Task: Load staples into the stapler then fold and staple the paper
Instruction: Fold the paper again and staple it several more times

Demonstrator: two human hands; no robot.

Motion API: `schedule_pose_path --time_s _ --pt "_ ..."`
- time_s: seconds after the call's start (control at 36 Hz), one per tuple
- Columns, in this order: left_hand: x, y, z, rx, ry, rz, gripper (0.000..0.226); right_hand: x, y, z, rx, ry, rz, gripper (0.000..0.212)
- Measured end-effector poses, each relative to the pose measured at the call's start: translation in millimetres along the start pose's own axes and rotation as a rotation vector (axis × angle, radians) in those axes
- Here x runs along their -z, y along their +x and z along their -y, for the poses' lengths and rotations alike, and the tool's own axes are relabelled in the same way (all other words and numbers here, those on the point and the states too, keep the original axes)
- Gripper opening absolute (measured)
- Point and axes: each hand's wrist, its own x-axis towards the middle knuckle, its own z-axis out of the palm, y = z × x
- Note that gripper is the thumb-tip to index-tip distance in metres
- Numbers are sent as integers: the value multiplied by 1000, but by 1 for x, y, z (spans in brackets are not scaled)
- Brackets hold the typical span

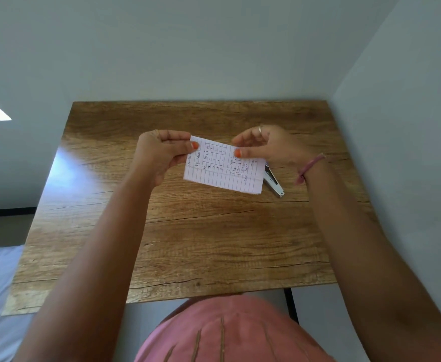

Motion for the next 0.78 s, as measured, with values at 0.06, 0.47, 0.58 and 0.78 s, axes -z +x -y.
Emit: schedule_pose_path --time_s 0.06,0.47,0.58,0.78 --pt "-3 -1 0 6 15 23 25 -6 7 10 -7 -67 22 27" --pt "-3 -4 -10 38 120 154 42 -31 34 21 -72 32 83 18" --pt "-2 -3 -13 53 119 179 43 -33 34 23 -102 63 57 17" --pt "-7 0 -16 86 109 226 29 -29 32 29 -101 78 15 26"
